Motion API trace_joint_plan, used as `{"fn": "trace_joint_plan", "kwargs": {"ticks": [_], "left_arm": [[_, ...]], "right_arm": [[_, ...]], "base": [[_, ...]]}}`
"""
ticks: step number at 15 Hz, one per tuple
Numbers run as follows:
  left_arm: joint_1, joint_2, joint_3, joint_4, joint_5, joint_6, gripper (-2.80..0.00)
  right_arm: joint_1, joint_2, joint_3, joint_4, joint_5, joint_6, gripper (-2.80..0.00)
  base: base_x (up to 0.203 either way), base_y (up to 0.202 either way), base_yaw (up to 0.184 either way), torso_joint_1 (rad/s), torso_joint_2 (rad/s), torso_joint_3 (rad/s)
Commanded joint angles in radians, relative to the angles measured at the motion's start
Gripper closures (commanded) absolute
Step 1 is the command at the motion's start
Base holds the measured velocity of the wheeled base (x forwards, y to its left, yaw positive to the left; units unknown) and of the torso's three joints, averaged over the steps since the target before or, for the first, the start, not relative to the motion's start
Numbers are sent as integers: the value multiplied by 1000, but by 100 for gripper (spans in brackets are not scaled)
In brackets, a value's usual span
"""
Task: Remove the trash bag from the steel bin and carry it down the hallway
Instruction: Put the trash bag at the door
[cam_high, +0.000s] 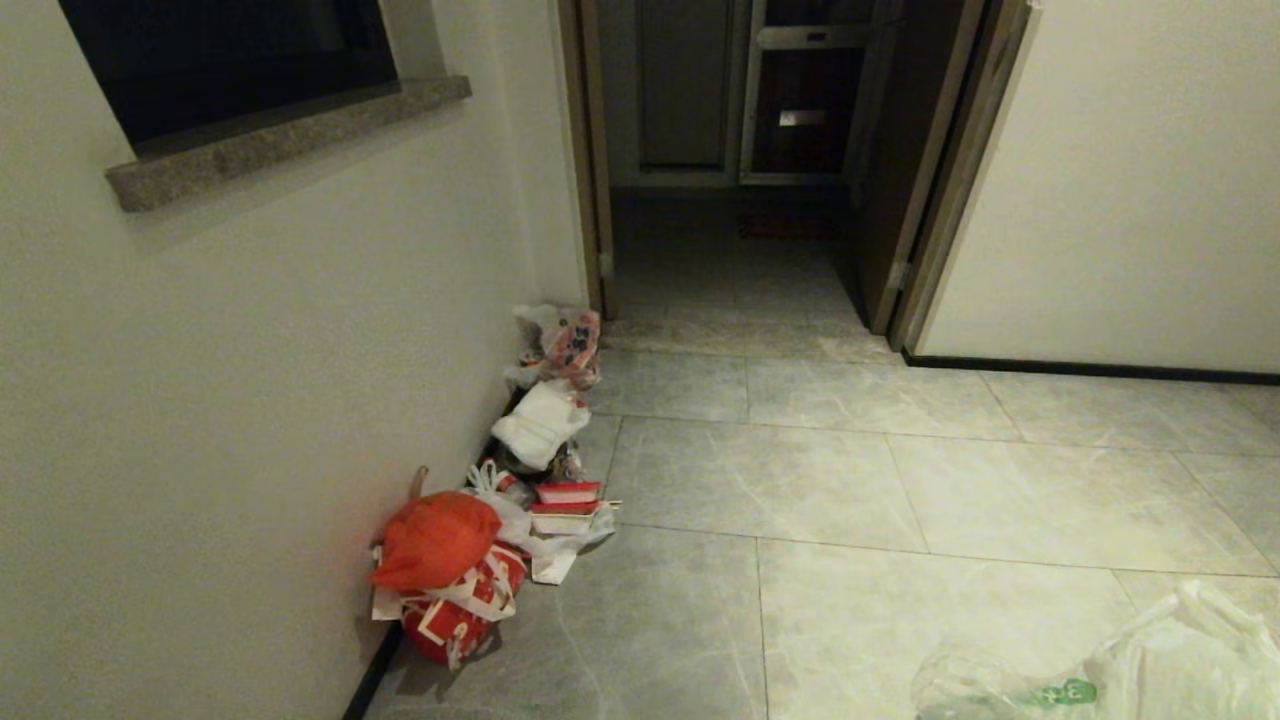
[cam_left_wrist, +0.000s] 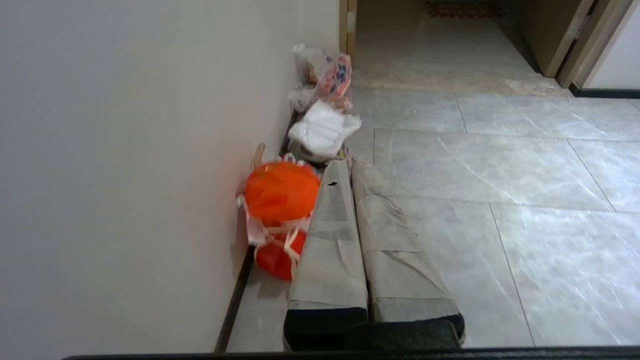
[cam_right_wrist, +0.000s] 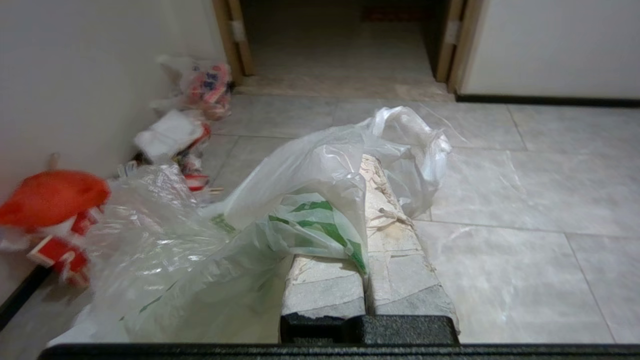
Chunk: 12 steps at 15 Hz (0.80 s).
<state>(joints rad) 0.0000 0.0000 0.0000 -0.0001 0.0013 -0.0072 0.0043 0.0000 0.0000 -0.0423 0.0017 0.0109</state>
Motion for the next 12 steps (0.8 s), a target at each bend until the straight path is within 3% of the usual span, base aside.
{"fn": "trace_joint_plan", "kwargs": {"ticks": [1,12], "left_arm": [[0,0,2,-1,0,0,0],[0,1,2,-1,0,0,0]], "right_arm": [[0,2,14,1,0,0,0],[0,2,14,-1,0,0,0]], "base": [[196,0,1,7,6,-2],[190,0,1,2,1,3]]}}
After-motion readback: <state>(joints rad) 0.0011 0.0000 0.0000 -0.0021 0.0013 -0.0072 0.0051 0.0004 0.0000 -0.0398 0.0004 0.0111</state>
